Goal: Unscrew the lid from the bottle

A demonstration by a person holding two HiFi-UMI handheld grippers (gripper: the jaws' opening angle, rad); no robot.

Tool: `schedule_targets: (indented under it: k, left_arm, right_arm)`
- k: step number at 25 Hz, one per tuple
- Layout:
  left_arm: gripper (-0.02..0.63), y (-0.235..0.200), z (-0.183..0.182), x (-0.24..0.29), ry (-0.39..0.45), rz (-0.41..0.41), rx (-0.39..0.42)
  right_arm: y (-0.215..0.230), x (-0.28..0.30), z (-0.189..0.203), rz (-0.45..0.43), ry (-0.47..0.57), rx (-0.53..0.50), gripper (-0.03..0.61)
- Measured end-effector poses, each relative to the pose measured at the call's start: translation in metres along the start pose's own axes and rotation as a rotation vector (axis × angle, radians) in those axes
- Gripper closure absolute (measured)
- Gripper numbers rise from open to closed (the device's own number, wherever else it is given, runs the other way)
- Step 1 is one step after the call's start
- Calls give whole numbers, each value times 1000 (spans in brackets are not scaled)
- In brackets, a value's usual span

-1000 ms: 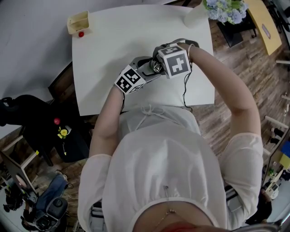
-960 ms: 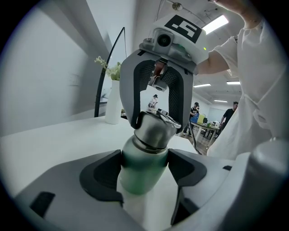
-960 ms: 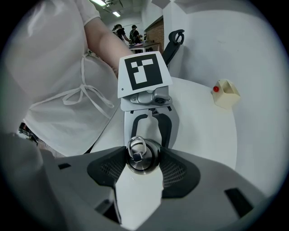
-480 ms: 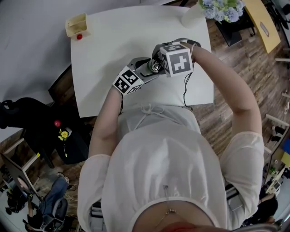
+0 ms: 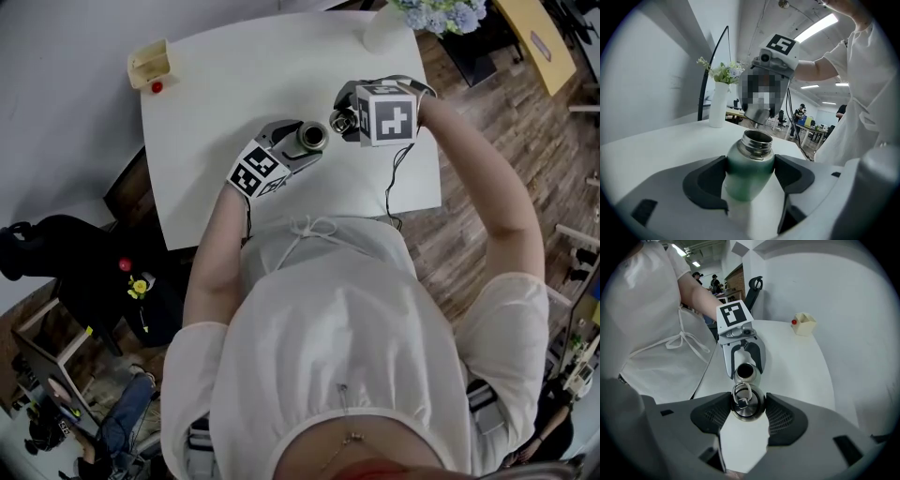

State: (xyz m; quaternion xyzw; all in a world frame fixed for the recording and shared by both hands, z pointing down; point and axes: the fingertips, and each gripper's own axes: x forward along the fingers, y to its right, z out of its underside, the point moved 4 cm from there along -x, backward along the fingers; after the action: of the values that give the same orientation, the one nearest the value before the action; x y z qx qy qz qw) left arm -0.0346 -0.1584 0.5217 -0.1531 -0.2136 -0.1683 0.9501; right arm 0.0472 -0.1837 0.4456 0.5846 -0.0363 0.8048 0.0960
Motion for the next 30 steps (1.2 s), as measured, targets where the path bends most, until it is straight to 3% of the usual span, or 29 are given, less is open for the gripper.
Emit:
schedule_targets:
  k: [3, 11, 15, 20, 30]
  left_arm:
    - [276, 1, -1, 1, -2, 1, -1]
    - [278, 2, -2, 3, -13, -7, 6]
    - [278, 1, -1, 4, -13, -8, 4]
    - [277, 1, -2, 5, -14, -3, 5]
    - [276, -1, 0, 5, -13, 2, -4]
  right_arm:
    - [-1, 13, 25, 3, -26, 68, 334]
    - [-2, 69, 58, -26, 41, 266, 334]
    - [3, 89, 67, -5, 42, 296, 334]
    - [-2, 104, 77, -59, 71, 360, 334]
    - [-3, 116, 85, -70, 104, 427, 319]
